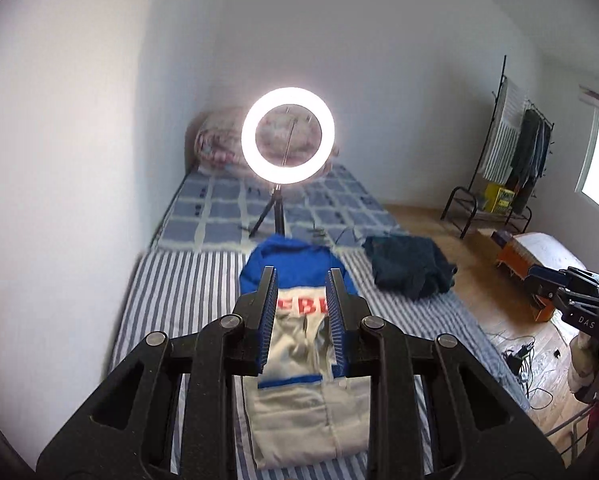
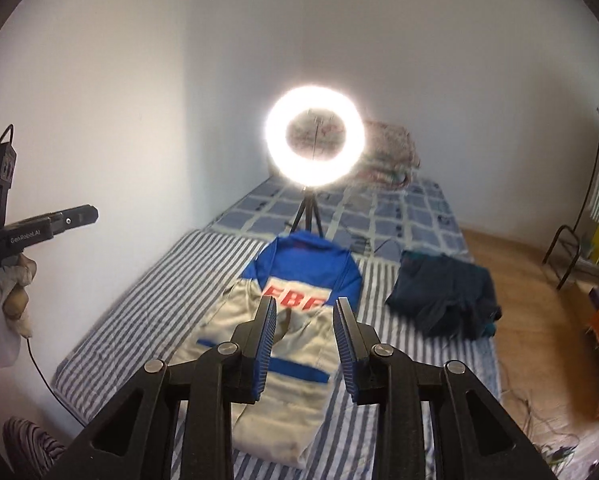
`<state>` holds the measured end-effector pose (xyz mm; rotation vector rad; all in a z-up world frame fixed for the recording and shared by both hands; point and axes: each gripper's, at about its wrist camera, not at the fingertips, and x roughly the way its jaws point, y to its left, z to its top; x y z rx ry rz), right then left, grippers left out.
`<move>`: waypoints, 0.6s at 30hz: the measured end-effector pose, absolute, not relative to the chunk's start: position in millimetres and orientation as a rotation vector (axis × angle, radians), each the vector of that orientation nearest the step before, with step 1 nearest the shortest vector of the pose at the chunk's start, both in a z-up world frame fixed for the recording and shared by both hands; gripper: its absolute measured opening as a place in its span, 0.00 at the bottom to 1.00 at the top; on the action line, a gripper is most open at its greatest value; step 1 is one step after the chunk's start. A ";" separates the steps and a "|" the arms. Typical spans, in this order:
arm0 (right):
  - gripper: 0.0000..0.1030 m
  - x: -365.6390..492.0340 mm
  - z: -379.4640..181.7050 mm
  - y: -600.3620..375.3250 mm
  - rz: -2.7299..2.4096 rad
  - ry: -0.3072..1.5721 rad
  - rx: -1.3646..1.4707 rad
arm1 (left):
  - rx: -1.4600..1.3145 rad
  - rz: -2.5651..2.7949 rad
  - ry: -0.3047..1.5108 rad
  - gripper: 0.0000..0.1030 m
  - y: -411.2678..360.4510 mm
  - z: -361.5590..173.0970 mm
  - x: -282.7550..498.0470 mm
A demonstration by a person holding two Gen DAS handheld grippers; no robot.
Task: Fold large clothes
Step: 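Withdraw both tools and move toward the blue collar end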
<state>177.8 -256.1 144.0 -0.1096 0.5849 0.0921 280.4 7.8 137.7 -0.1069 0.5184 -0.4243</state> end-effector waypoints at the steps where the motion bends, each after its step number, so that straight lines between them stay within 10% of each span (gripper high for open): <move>1: 0.32 180.2 152.8 -254.4 0.088 0.578 -0.125 | -0.103 -0.428 0.507 0.23 7.3 146.6 282.3; 9: 0.37 223.7 167.0 -260.6 0.073 0.580 -0.154 | -0.164 -0.446 0.466 0.23 0.2 196.6 342.6; 18: 0.37 328.7 101.6 -314.6 0.054 0.685 -0.136 | -0.110 -0.409 0.643 0.24 -34.0 102.9 477.5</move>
